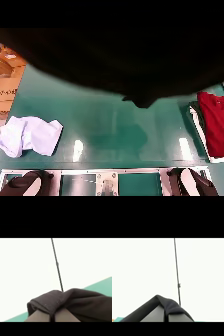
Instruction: Fold the shirts.
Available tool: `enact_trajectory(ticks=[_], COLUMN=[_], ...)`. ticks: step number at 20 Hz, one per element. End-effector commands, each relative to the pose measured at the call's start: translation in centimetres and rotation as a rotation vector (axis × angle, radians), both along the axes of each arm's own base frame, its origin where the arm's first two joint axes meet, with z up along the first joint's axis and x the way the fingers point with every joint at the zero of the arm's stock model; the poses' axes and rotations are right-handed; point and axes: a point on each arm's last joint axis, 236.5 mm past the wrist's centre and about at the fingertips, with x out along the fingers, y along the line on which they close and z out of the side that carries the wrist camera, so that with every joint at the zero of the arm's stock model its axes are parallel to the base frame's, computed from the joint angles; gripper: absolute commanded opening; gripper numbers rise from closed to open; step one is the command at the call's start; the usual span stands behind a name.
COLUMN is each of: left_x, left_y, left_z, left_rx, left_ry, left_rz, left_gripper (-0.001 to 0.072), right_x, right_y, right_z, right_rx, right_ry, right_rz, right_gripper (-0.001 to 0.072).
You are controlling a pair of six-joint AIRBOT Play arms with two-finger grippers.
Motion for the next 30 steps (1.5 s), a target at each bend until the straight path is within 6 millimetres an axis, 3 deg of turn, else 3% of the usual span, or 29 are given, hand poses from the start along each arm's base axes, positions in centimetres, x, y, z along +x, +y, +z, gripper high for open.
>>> enact_trajectory(ticks=[1, 4, 8, 12, 14, 15, 16, 18, 19, 20, 21, 22, 23, 25, 27, 28, 30], left_x=[3.0, 9.9, 18.0, 23.1, 25.6, 26.8, 28.2, 30.2, 30.8, 31.4, 31.6, 31.4, 30.8, 29.0, 26.6, 25.6, 22.9], left_y=[-0.2, -1.5, -5.1, -8.5, -9.0, -8.9, -8.6, -8.0, -7.7, -7.6, -7.4, -6.9, -6.2, -3.0, 0.8, 2.3, 4.2], left_z=[-4.8, -13.5, -29.3, -47.1, -53.8, -55.8, -57.1, -57.9, -57.7, -57.1, -56.3, -55.5, -54.7, -53.3, -52.1, -51.7, -52.1], left_rx=[-0.001, -0.052, -0.186, -0.197, -0.223, -0.264, -0.307, -0.346, -0.343, -0.339, -0.325, -0.313, -0.291, -0.202, -0.180, -0.207, -0.253], left_ry=[0.215, 0.511, 0.914, 1.188, 1.246, 1.251, 1.234, 1.181, 1.152, 1.128, 1.123, 1.143, 1.178, 1.267, 1.386, 1.443, 1.571], left_rz=[-0.015, -0.078, -0.202, -0.182, -0.122, -0.092, -0.054, -0.002, 0.008, 0.009, -0.002, -0.024, -0.054, -0.090, -0.082, -0.074, -0.059], left_gripper=[0.0024, 0.0024, 0.0024, 0.0024, 0.0024, 0.0024, 0.0024, 0.0026, 0.0202, 0.0544, 0.0613, 0.0614, 0.0614, 0.0614, 0.0614, 0.0614, 0.0614], right_x=[2.4, 8.2, 16.6, 23.5, 25.5, 26.2, 26.7, 27.4, 27.7, 27.8, 27.9, 27.7, 27.1, 25.1, 22.8, 21.6, 19.2], right_y=[-1.7, -5.0, -6.6, -5.2, -3.7, -3.2, -3.1, -3.4, -3.8, -4.7, -5.7, -6.8, -7.8, -10.6, -13.4, -14.4, -15.7], right_z=[-2.2, -9.1, -21.9, -37.9, -45.1, -48.1, -50.8, -54.7, -55.7, -56.2, -56.0, -55.3, -54.5, -52.9, -52.1, -52.1, -52.8], right_rx=[0.046, 0.138, 0.220, 0.325, 0.347, 0.365, 0.383, 0.412, 0.425, 0.436, 0.446, 0.465, 0.500, 0.548, 0.591, 0.616, 0.647], right_ry=[0.077, 0.254, 0.506, 0.795, 0.932, 0.987, 1.034, 1.091, 1.106, 1.109, 1.102, 1.101, 1.114, 1.137, 1.152, 1.161, 1.170], right_rz=[0.001, 0.019, 0.095, 0.154, 0.189, 0.195, 0.192, 0.171, 0.158, 0.145, 0.129, 0.128, 0.135, 0.154, 0.144, 0.136, 0.099], right_gripper=[0.0020, 0.0021, 0.0021, 0.0020, 0.0021, 0.0021, 0.0020, 0.0022, 0.0034, 0.0185, 0.0351, 0.0443, 0.0443, 0.0343, 0.0107, 0.0021, 0.0021])
